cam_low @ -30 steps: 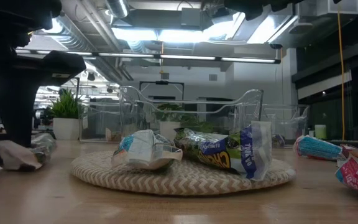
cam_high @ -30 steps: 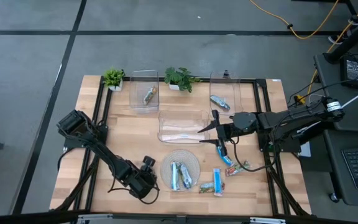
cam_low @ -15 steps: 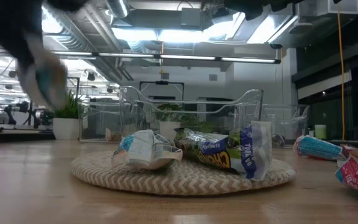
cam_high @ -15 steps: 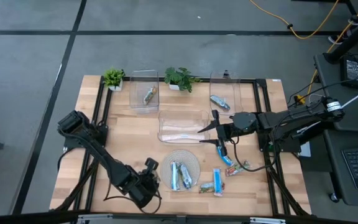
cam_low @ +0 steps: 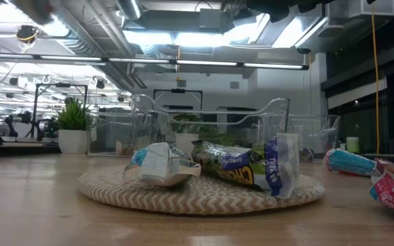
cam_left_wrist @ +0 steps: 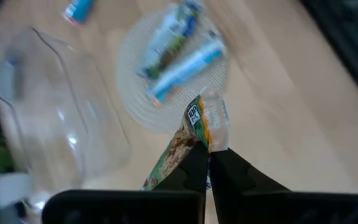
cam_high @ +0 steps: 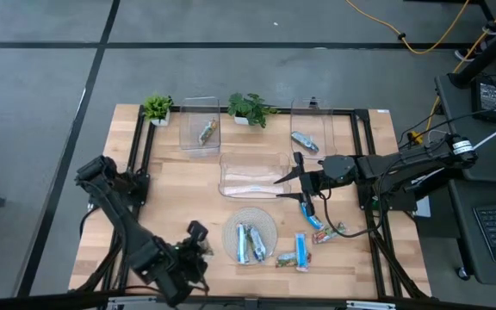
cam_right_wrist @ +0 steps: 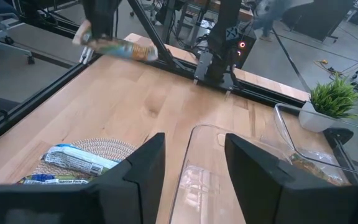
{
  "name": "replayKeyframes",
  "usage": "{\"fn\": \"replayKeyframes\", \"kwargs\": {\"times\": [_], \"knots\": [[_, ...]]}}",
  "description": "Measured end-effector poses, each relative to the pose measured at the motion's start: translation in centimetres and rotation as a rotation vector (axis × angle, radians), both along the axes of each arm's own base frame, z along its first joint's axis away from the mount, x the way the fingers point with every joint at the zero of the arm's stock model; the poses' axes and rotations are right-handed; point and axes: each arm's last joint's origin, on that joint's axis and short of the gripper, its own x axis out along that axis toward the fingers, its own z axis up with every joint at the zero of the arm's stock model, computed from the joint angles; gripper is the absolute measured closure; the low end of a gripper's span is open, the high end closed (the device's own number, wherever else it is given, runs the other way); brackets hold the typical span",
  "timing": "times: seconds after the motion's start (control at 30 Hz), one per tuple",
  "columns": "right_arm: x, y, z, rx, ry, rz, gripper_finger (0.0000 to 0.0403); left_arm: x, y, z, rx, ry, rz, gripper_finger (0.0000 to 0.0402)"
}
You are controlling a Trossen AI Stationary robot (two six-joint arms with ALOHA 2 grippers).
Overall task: Pick and place Granola Bars by type
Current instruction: Put the orange granola bar into the top left transparent bin
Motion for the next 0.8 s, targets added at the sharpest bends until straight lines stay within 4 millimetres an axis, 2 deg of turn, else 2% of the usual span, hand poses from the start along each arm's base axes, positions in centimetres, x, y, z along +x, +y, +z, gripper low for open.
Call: {"fn": "replayKeyframes", "kwargs": {"times": [0.23, 0.43, 0.6, 0.8], "knots": [[0.0, 0.0, 0.0, -0.001, 0.0, 0.0, 0.0234, -4.0, 0.9, 3.1, -0.12, 0.04, 0.119, 0.04], [0.0, 0.0, 0.0, -0.001, 0.0, 0.0, 0.0234, -7.0, 4.2, 6.2, -0.101, -0.159, 0.338, 0.0399], [0.0, 0.0, 0.0, -0.003, -0.003, 0.001, 0.0234, -7.7, 7.0, 8.7, -0.17, -0.346, 0.444, 0.0399], [0.0, 0.0, 0.1, -0.002, -0.009, 0.001, 0.0234, -7.1, 10.2, 10.1, -0.204, -0.398, 0.557, 0.04]]}}
